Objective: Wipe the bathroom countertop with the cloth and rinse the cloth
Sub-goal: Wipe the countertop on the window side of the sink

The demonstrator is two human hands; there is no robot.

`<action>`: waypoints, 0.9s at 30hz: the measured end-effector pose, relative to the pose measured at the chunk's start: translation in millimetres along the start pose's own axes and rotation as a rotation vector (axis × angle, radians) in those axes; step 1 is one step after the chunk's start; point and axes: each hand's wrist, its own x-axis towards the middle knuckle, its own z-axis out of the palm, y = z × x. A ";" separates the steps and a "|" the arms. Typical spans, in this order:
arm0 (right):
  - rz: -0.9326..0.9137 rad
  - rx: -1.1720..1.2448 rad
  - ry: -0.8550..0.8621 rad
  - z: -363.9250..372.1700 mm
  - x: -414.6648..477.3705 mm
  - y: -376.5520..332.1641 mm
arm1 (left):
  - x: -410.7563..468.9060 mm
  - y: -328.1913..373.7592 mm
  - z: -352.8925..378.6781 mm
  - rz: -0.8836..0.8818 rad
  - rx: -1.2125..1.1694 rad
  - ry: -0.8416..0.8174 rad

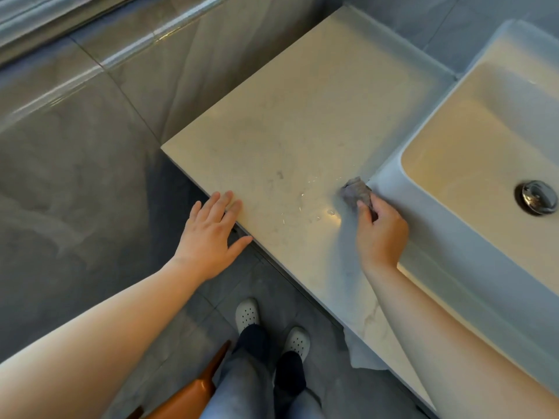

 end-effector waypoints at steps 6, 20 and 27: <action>0.034 -0.038 0.008 20.0 -2.7 -7.6 | -1.5 -5.1 5.0 0.016 0.062 -0.025; -0.243 0.020 -0.240 44.6 -99.1 -42.0 | 2.5 -22.2 -9.3 0.138 0.080 -0.088; 0.032 0.279 -0.585 23.8 -103.0 -59.4 | 4.6 -29.8 -20.4 0.156 -0.046 -0.134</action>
